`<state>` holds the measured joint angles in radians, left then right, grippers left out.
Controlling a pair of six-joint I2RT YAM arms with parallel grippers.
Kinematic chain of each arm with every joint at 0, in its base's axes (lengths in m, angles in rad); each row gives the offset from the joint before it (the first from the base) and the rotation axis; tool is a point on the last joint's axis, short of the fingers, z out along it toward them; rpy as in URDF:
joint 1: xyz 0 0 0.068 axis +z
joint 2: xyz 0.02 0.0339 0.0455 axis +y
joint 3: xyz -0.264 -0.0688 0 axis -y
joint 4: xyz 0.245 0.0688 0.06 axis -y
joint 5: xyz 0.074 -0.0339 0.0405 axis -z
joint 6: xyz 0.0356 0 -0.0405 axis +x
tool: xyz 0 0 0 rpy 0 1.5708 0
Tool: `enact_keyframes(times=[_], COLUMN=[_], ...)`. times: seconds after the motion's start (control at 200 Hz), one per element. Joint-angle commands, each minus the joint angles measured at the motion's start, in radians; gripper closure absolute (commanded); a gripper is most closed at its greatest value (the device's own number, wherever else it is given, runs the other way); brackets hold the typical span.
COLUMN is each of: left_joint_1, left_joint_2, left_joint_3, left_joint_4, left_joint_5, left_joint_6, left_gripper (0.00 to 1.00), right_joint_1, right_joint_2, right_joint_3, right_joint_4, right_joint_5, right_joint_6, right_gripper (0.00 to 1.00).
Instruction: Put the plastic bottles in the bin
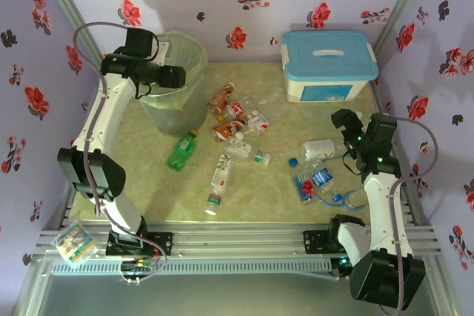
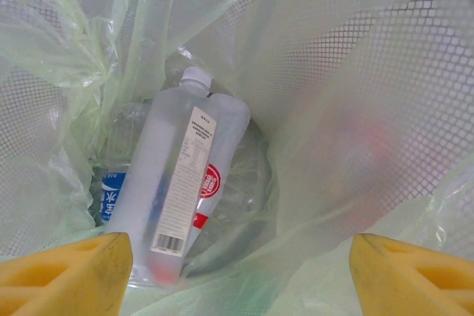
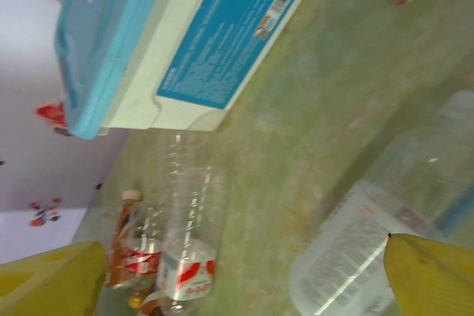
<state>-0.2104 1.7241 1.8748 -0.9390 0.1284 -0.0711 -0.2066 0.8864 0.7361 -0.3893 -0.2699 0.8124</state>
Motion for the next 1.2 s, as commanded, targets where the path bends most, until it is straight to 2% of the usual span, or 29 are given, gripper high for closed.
enact_keyframes(times=[0.0, 0.15, 0.28, 0.415, 0.75, 0.905, 1.195], left_joint_1=[-0.001, -0.001, 0.000, -0.013, -0.147, -0.174, -0.217], left_joint_2=[-0.062, -0.097, -0.147, -0.221, -0.472, -0.554, -0.546], left_joint_3=[-0.010, 0.003, -0.001, -0.032, -0.331, -0.446, -0.485], left_joint_4=[0.012, 0.004, 0.004, 0.006, 0.096, 0.119, 0.132], left_joint_5=[0.003, -0.041, -0.058, -0.081, -0.143, -0.164, -0.166], left_joint_6=[0.027, 0.033, 0.033, 0.024, -0.069, -0.110, -0.133], left_gripper=[0.23, 0.19, 0.15, 0.12, 0.12, 0.11, 0.11], right_joint_1=[-0.019, -0.028, -0.030, -0.031, -0.027, -0.023, 0.064], right_joint_2=[0.001, 0.006, 0.050, 0.127, 0.301, 0.357, 0.500], right_joint_3=[0.033, -0.008, -0.037, -0.062, -0.077, -0.057, 0.012], right_joint_4=[-0.194, -0.238, -0.189, -0.091, 0.064, 0.103, 0.159], right_joint_5=[0.116, 0.149, 0.167, 0.121, 0.126, 0.148, 0.163], right_joint_6=[-0.097, -0.105, -0.089, -0.021, 0.049, 0.046, 0.063], right_gripper=[0.02, 0.01, 0.01, 0.01, 0.01, 0.02, 0.02])
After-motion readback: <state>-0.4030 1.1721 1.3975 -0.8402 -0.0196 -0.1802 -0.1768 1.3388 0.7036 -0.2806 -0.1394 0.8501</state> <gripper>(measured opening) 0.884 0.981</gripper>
